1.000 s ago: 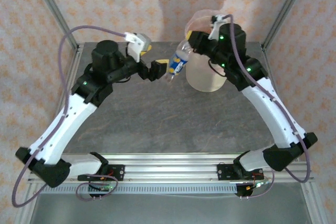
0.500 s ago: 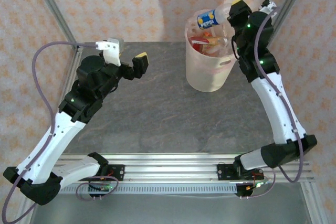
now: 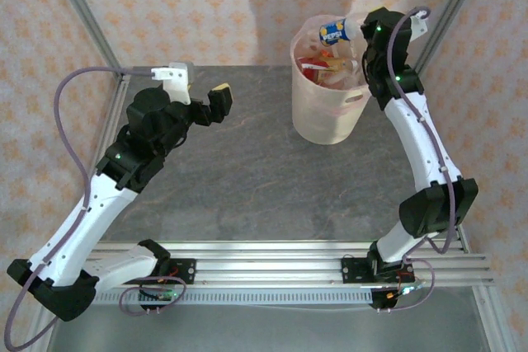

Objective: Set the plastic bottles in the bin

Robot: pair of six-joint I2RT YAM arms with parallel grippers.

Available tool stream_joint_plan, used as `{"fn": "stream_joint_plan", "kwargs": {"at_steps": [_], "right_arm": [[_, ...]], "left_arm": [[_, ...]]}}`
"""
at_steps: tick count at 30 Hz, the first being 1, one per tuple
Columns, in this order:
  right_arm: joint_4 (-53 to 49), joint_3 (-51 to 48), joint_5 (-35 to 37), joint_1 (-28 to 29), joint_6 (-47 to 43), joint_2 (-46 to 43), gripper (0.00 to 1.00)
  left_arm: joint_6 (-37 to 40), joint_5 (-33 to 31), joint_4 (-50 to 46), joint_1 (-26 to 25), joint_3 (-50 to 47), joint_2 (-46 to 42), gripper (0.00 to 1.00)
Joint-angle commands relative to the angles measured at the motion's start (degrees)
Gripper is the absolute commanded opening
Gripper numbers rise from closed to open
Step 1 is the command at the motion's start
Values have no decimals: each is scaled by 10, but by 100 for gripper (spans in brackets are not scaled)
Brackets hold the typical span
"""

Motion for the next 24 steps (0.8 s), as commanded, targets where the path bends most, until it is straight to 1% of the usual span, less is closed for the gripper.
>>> {"fn": "stream_joint_plan", "kwargs": {"at_steps": [1, 6, 10, 12, 14, 16, 20, 22, 24], "right_arm": [[-16, -11, -24, -14, 36, 4, 0], [-42, -30, -66, -26, 51, 3, 1], [-62, -46, -85, -31, 48, -1, 9], [-70, -58, -84, -30, 39, -6, 18], [-76, -70, -81, -30, 24, -12, 23], [-86, -81, -73, -30, 11, -19, 30], [-110, -86, -60, -30, -18, -29, 45], [-123, -85, -52, -30, -35, -36, 54], [-134, -83, -45, -31, -55, -42, 60]], "left_arm": [[-7, -11, -7, -1, -6, 3, 100], [-13, -7, -6, 0, -4, 13, 100], [-18, -2, -3, -1, -2, 19, 100], [-21, -1, -2, -1, -1, 22, 100], [-22, 2, -3, -1, 0, 24, 100], [-24, 4, -2, 0, 1, 26, 100], [-27, 6, -1, 0, 4, 27, 100], [-29, 7, -1, -1, 5, 28, 100], [-31, 8, 0, 0, 6, 28, 100]]}}
